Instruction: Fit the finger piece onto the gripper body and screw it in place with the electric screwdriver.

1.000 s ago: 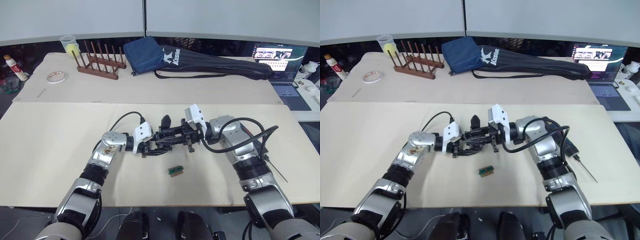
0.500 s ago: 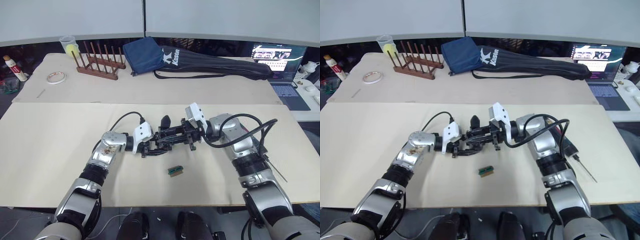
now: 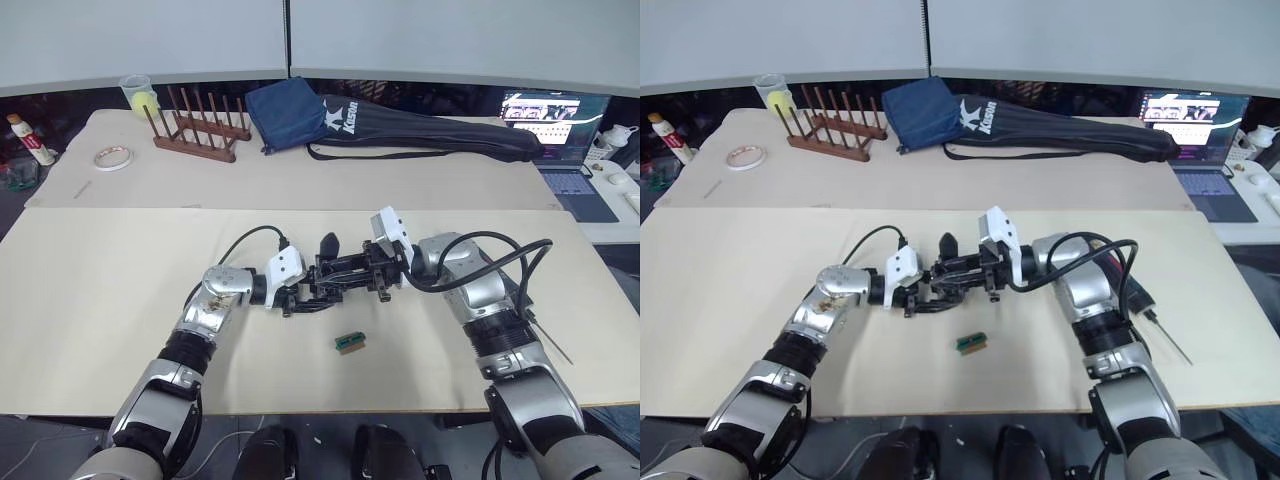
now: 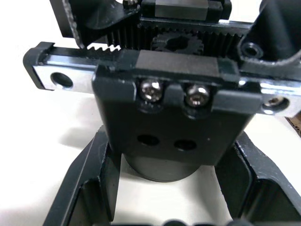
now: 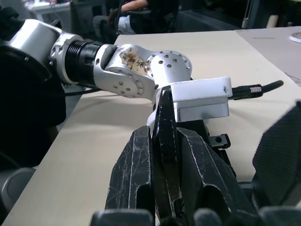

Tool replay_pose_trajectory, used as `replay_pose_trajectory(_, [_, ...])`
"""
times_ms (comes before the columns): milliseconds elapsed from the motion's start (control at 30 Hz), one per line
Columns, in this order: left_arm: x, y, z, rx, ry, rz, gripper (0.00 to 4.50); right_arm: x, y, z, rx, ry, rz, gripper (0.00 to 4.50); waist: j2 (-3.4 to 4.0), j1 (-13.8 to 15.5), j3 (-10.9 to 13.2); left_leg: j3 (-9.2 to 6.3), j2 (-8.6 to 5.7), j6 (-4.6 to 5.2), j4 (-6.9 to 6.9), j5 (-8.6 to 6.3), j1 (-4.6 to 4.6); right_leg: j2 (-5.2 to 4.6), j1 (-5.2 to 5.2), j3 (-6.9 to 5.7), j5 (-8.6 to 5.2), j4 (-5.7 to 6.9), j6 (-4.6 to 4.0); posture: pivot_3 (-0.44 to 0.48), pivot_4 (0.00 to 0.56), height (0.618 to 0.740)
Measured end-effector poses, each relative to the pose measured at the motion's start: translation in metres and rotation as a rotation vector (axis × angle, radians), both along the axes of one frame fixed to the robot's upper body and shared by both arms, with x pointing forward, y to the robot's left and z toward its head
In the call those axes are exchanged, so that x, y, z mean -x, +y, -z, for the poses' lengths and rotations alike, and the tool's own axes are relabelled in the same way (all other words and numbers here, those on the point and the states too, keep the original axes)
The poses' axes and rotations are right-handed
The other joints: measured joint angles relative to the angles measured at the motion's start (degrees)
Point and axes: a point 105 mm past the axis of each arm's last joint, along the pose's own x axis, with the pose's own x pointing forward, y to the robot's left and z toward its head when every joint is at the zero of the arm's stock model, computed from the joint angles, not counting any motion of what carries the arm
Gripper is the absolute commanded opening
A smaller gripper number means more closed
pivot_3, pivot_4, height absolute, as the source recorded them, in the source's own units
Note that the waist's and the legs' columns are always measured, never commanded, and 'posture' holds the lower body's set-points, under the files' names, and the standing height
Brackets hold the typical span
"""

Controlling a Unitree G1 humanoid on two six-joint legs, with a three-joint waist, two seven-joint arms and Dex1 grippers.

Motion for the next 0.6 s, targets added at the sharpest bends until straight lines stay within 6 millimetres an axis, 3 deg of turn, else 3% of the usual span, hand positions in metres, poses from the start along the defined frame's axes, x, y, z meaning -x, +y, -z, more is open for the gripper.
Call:
replay_pose_trajectory(167, [-0.001, 0.0, 0.001, 0.0, 0.008, -0.01, 2.27, -0.001, -0.002, 0.002, 0.001, -0.001, 0.01, 0.33, 0.11, -0.1, -0.1, -0.03, 0.01, 0.0, 0.0, 0.0, 0.04, -0.01, 0.0, 0.01, 0.0, 0.03, -0.02, 0.0, 0.15, 0.74])
replay_pose_trajectory(333, [0.0, -0.003, 0.001, -0.003, 0.004, 0.001, 2.27, 0.004, -0.007, 0.003, 0.08, -0.097, -0.091, 0.33, 0.21, 0.0, -0.1, -0.02, -0.01, 0.04, 0.01, -0.03, 0.04, -0.01, 0.06, 0.01, -0.01, -0.02, 0.0, 0.0, 0.15, 0.74])
replay_pose_trajectory(600, [0.0, -0.002, 0.003, -0.01, 0.02, -0.009, 2.27, -0.007, -0.003, 0.002, 0.126, 0.0, -0.126, 0.33, 0.33, 0.0, -0.5, -0.01, 0.01, 0.04, 0.0, -0.03, 0.07, -0.02, 0.07, 0.01, -0.01, -0.01, -0.01, 0.0, 0.15, 0.74])
